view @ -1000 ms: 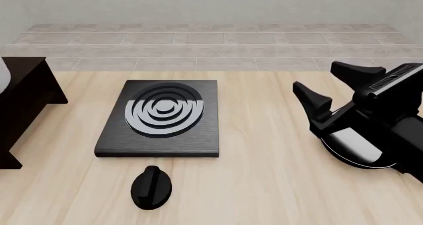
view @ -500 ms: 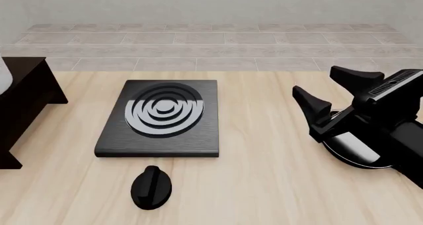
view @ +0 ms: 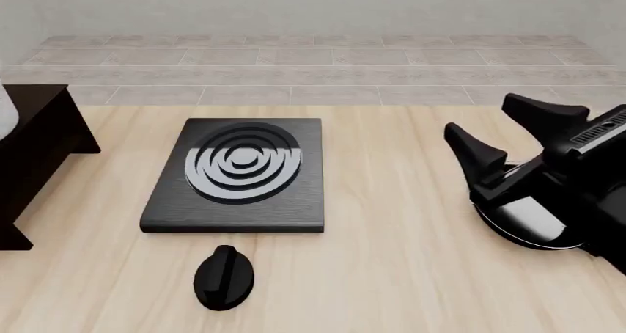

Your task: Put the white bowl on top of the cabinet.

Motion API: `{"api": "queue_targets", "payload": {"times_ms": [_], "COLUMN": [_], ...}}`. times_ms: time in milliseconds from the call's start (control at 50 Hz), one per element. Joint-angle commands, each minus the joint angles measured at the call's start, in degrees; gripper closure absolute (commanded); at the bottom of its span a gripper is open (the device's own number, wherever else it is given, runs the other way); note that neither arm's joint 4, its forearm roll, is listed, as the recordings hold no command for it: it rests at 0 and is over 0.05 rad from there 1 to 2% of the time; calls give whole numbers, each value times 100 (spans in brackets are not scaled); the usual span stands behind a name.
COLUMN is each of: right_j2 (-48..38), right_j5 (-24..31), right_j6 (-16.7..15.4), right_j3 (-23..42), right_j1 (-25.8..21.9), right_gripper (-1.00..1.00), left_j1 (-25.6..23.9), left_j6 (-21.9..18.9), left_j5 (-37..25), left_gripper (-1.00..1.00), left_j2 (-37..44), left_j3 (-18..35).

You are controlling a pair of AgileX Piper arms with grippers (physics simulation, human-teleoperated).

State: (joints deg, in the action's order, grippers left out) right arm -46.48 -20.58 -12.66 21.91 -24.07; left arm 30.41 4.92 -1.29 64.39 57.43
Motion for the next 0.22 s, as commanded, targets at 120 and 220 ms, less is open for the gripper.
{"api": "queue_targets", "payload": {"times_ms": [120,220], "right_j2": [595,574], "right_j5": [-198,-289], "right_j6": [81,94], "right_j3": [-365,-439], "right_j1": [214,261], "right_gripper": [-100,-100], "left_j1": [-501,-604], "left_j6": [150,142], "left_j5": [-393,-440], "left_gripper": [-100,-100], "left_j2": [-874,-1072], "left_j3": [-285,-447]}}
